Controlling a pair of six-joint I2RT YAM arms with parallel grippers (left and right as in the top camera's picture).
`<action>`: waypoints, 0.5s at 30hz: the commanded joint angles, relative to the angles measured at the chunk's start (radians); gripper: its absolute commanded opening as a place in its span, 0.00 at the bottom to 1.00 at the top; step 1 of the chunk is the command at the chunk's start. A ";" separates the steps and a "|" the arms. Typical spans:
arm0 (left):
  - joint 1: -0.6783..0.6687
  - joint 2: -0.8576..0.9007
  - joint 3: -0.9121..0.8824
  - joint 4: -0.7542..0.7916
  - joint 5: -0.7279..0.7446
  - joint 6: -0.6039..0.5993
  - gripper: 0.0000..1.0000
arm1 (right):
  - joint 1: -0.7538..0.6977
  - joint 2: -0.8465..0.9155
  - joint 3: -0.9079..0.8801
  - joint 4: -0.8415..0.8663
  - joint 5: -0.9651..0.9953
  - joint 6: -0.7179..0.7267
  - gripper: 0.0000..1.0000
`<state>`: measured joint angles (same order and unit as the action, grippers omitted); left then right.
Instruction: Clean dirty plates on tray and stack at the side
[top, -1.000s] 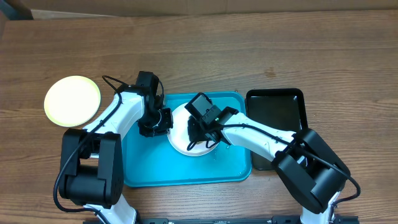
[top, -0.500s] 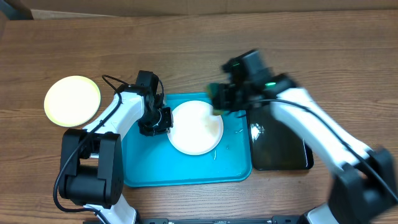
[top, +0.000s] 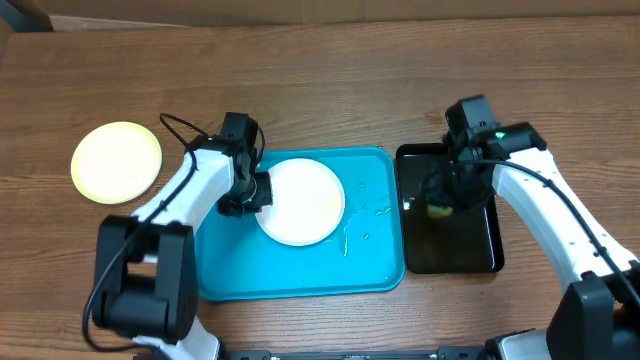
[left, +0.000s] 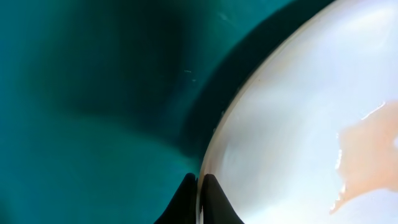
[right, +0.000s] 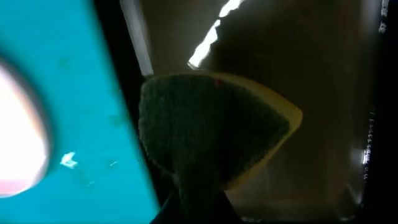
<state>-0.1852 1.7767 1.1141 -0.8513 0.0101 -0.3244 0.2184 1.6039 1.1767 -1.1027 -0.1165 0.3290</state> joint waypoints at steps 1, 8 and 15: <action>-0.079 -0.150 0.002 -0.002 -0.275 -0.043 0.04 | -0.037 0.008 -0.091 0.059 0.053 0.007 0.04; -0.357 -0.394 0.002 0.018 -0.749 -0.039 0.04 | -0.051 0.008 -0.211 0.179 0.053 -0.013 0.07; -0.637 -0.477 0.002 0.058 -1.099 0.076 0.04 | -0.051 0.008 -0.209 0.193 0.053 -0.019 0.08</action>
<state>-0.7456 1.3178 1.1126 -0.8131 -0.8268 -0.3237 0.1699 1.6135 0.9611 -0.9150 -0.0734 0.3172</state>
